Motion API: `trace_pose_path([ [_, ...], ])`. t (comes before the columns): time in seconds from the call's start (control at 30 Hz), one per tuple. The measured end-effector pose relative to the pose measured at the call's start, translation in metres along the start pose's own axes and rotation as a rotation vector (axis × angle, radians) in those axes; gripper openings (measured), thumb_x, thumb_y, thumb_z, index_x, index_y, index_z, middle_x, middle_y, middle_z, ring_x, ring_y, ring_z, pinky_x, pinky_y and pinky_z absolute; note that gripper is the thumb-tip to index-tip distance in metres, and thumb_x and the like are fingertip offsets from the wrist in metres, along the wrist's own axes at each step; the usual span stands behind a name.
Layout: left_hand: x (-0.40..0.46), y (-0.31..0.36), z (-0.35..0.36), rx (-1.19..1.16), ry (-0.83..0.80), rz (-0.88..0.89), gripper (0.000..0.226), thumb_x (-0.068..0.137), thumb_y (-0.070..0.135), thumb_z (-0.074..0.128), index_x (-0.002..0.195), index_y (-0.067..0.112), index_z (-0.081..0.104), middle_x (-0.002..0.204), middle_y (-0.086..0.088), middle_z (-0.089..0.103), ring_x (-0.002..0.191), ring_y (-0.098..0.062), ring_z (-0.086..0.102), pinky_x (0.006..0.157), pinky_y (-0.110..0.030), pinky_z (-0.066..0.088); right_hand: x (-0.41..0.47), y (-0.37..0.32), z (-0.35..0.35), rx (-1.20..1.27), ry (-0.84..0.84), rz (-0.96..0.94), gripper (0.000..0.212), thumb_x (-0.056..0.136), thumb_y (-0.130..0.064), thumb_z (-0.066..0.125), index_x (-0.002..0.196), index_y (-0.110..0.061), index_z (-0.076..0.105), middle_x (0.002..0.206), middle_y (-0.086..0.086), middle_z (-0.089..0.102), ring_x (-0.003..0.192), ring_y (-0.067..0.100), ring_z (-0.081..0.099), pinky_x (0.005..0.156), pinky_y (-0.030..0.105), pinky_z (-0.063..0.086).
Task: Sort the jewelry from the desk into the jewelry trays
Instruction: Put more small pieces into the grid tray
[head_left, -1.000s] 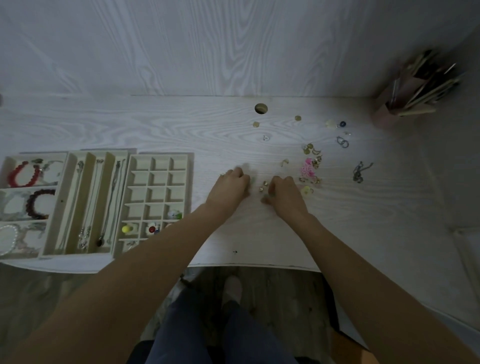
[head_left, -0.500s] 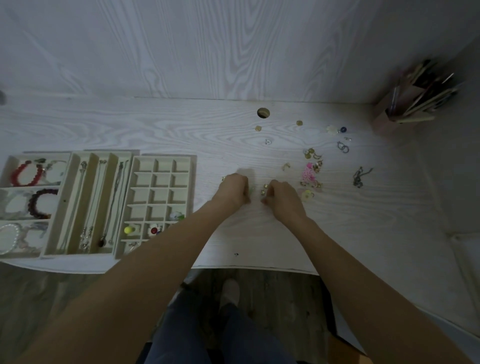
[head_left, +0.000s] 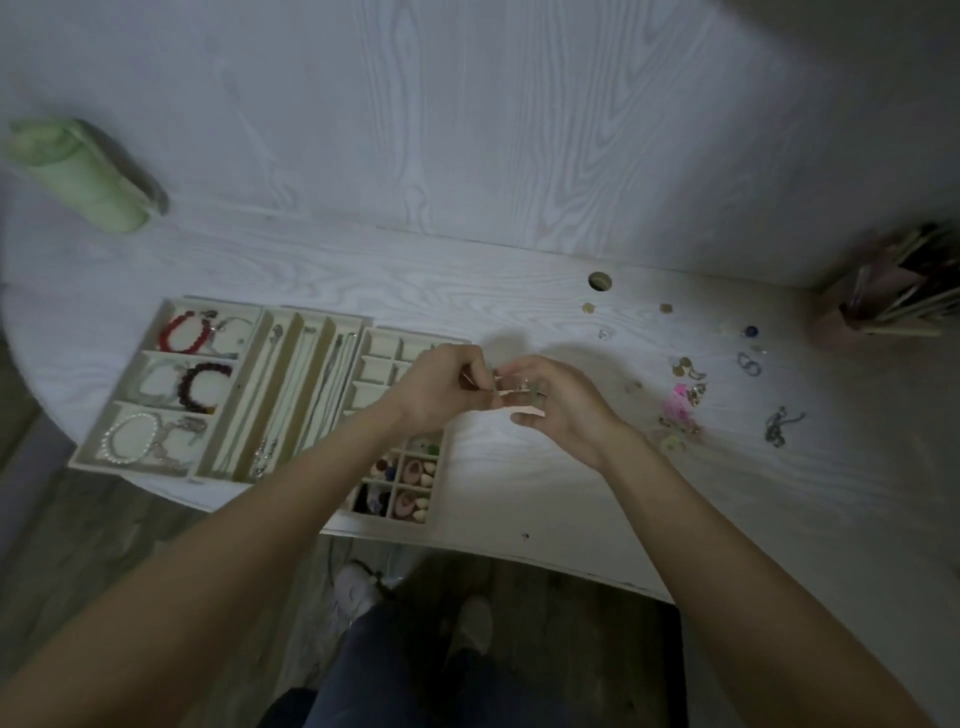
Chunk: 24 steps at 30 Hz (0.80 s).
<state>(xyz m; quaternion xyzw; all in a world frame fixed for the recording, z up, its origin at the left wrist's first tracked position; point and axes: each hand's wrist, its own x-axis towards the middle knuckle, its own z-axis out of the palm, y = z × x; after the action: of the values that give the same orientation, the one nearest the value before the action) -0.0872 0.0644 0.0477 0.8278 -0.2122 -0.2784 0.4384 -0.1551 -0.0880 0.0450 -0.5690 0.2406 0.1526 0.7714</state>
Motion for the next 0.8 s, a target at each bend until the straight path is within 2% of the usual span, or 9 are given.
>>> trace_pose_path([
  [0.07, -0.008, -0.005, -0.016, 0.006, 0.003, -0.01, 0.025, 0.072, 0.008, 0.079, 0.063, 0.015, 0.057, 0.069, 0.007, 0.063, 0.069, -0.005, 0.061, 0.073, -0.023, 0.05, 0.006, -0.003, 0.022, -0.169, -0.051, -0.047, 0.012, 0.094, -0.018, 0.055, 0.091, -0.01, 0.064, 0.08, 0.002, 0.062, 0.07, 0.012, 0.061, 0.064, 0.024, 0.047],
  [0.13, -0.018, -0.014, -0.032, 0.04, 0.019, -0.024, 0.021, 0.072, 0.011, 0.08, 0.067, 0.01, 0.059, 0.074, 0.0, 0.066, 0.076, -0.012, 0.065, 0.078, -0.027, 0.052, 0.013, -0.002, 0.045, -0.311, -0.06, -0.1, 0.005, 0.091, -0.017, 0.062, 0.089, -0.012, 0.063, 0.073, -0.001, 0.059, 0.064, 0.009, 0.056, 0.061, 0.021, 0.046],
  [0.23, -0.031, -0.03, -0.049, 0.023, 0.078, -0.048, 0.023, 0.071, 0.009, 0.08, 0.065, 0.013, 0.059, 0.081, -0.009, 0.07, 0.083, -0.02, 0.067, 0.082, -0.034, 0.054, 0.024, 0.002, 0.067, -0.384, -0.057, -0.122, 0.008, 0.089, -0.012, 0.064, 0.082, -0.011, 0.063, 0.065, 0.001, 0.053, 0.06, 0.011, 0.048, 0.058, 0.022, 0.042],
  [0.3, -0.043, -0.045, -0.062, -0.017, 0.135, -0.048, 0.025, 0.071, 0.006, 0.08, 0.063, 0.014, 0.058, 0.073, -0.003, 0.067, 0.076, -0.013, 0.066, 0.078, -0.03, 0.054, 0.031, 0.004, 0.082, -0.42, -0.075, -0.112, 0.013, 0.089, -0.011, 0.064, 0.076, -0.01, 0.063, 0.058, -0.002, 0.051, 0.055, 0.011, 0.045, 0.054, 0.021, 0.039],
  [0.4, -0.058, -0.062, -0.078, -0.053, 0.118, -0.022, 0.02, 0.072, 0.001, 0.078, 0.066, 0.006, 0.06, 0.067, 0.003, 0.061, 0.063, 0.002, 0.059, 0.067, -0.015, 0.05, 0.039, 0.011, 0.103, -0.494, -0.139, -0.073, 0.019, 0.09, -0.02, 0.065, 0.072, -0.013, 0.062, 0.057, -0.002, 0.05, 0.054, 0.009, 0.045, 0.051, 0.02, 0.037],
  [0.63, -0.07, -0.09, -0.098, -0.129, 0.113, -0.101, 0.016, 0.074, -0.001, 0.076, 0.081, -0.008, 0.064, 0.072, -0.003, 0.066, 0.063, 0.005, 0.063, 0.065, -0.008, 0.047, 0.055, 0.022, 0.137, -0.503, -0.213, -0.093, 0.005, 0.087, -0.011, 0.066, 0.084, -0.008, 0.066, 0.062, 0.001, 0.052, 0.057, 0.01, 0.045, 0.055, 0.022, 0.037],
  [0.73, -0.074, -0.098, -0.101, -0.12, 0.115, -0.12, 0.014, 0.075, 0.002, 0.075, 0.08, -0.004, 0.064, 0.073, -0.004, 0.069, 0.062, 0.003, 0.064, 0.062, -0.007, 0.047, 0.06, 0.025, 0.145, -0.504, -0.179, -0.074, 0.011, 0.088, -0.004, 0.062, 0.078, -0.006, 0.065, 0.058, 0.002, 0.05, 0.054, 0.011, 0.043, 0.053, 0.023, 0.035],
  [0.8, -0.074, -0.103, -0.103, -0.147, 0.133, -0.139, 0.012, 0.078, 0.005, 0.074, 0.079, 0.002, 0.063, 0.074, -0.008, 0.069, 0.064, -0.003, 0.067, 0.062, -0.01, 0.049, 0.061, 0.027, 0.148, -0.497, -0.129, -0.065, 0.016, 0.089, -0.003, 0.057, 0.073, -0.006, 0.06, 0.059, 0.002, 0.048, 0.055, 0.012, 0.043, 0.053, 0.023, 0.034],
])
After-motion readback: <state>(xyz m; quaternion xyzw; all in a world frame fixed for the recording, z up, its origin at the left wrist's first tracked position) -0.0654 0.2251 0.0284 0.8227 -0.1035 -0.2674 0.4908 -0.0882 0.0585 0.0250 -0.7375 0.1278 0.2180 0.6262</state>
